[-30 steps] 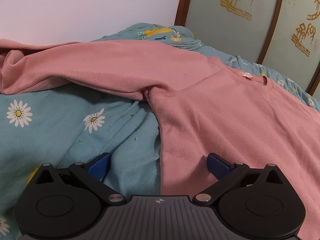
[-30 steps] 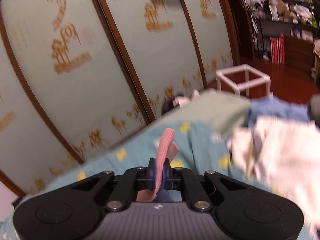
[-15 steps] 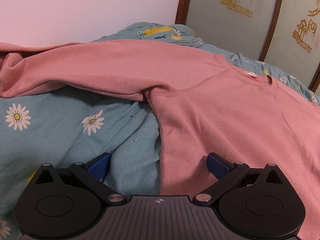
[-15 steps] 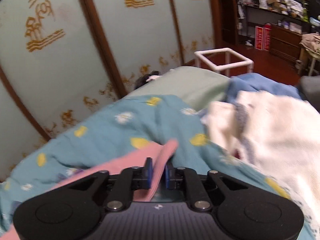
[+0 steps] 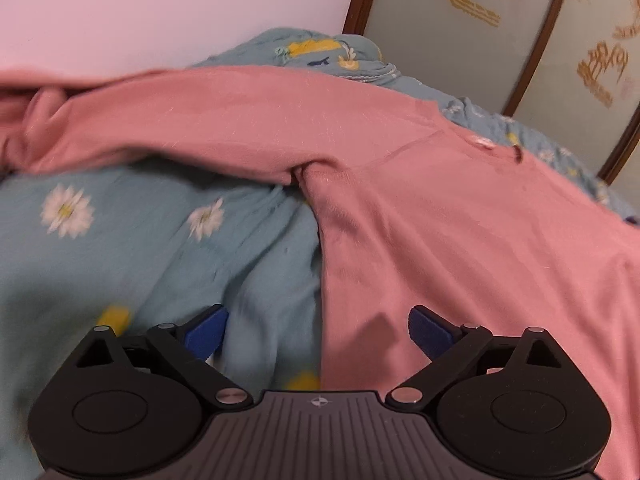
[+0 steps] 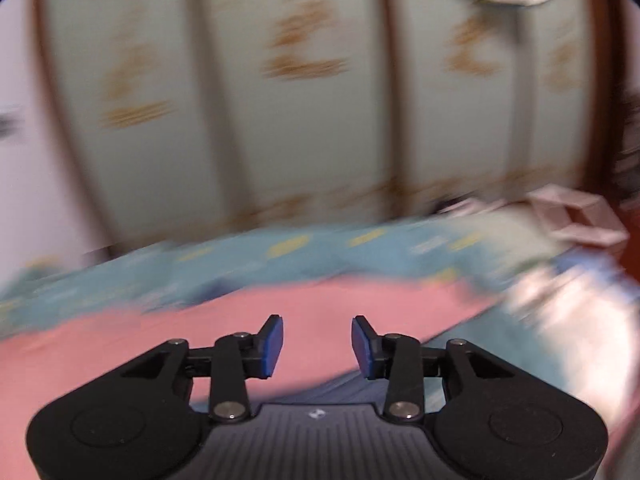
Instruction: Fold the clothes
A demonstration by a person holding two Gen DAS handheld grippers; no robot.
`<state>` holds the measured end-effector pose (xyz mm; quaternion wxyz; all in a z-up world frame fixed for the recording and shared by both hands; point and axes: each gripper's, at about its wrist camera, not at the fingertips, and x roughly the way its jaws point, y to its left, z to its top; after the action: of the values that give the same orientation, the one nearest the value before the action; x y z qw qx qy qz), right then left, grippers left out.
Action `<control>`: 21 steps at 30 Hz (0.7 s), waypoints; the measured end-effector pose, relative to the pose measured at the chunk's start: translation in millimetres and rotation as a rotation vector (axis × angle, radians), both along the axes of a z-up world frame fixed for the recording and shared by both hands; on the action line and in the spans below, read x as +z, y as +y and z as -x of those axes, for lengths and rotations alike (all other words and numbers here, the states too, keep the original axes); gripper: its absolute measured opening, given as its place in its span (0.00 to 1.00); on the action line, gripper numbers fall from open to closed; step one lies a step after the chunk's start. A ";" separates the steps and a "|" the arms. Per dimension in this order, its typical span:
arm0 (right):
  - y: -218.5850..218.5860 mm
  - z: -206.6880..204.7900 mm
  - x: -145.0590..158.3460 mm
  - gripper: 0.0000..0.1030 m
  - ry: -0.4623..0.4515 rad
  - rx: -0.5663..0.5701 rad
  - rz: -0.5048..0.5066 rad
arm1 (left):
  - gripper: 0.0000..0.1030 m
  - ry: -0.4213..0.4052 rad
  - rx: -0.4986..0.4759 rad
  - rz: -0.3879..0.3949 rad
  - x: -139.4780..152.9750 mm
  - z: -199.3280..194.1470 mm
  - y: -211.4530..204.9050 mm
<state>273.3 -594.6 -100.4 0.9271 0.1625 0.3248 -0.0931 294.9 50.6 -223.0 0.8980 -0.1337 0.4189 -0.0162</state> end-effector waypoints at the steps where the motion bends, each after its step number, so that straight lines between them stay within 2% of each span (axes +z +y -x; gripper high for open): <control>1: 18.7 3.8 -0.4 0.33 0.031 0.003 0.004 | 0.90 0.017 -0.012 0.053 5.8 9.0 5.3; 2: 50.6 11.2 -0.7 0.33 0.094 -0.001 0.044 | 0.87 0.031 -0.020 0.085 9.5 14.9 9.1; 4: 104.5 26.8 -2.2 0.48 0.201 -0.010 0.190 | 0.82 0.061 -0.037 0.161 16.7 30.6 18.1; 5: 137.7 40.6 -4.1 0.49 0.222 0.020 0.275 | 0.81 0.068 -0.046 0.199 18.2 38.1 22.0; 6: 163.7 52.1 -6.2 0.49 0.237 0.064 0.313 | 0.81 0.074 -0.053 0.232 18.8 45.7 25.6; 8: 183.7 62.8 -12.2 0.49 0.267 0.138 0.219 | 0.81 0.089 -0.066 0.305 20.3 69.4 34.0; 10: 199.9 70.9 -20.6 0.49 0.304 0.182 0.110 | 0.81 0.128 -0.082 0.318 21.5 86.3 35.9; 12: 218.2 76.7 -35.9 0.49 0.345 0.181 0.009 | 0.81 0.161 -0.137 0.320 21.4 97.2 32.2; 15: 232.3 74.1 -63.6 0.47 0.438 0.142 -0.037 | 0.81 0.176 -0.178 0.302 20.8 107.3 27.1; 19: 236.8 69.8 -94.4 0.32 0.526 0.019 -0.041 | 0.82 0.266 -0.156 0.231 12.3 115.6 20.0; 20: 235.3 70.8 -102.0 0.30 0.541 -0.011 -0.048 | 0.81 0.293 -0.150 0.208 8.7 116.7 18.9; 21: 234.2 73.1 -106.4 0.25 0.544 -0.016 -0.060 | 0.75 0.312 -0.156 0.201 6.1 116.9 18.7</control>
<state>200.2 -360.4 -206.8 0.7997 0.1616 0.5631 -0.1311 178.0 69.3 -216.9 0.8004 -0.1909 0.5581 -0.1065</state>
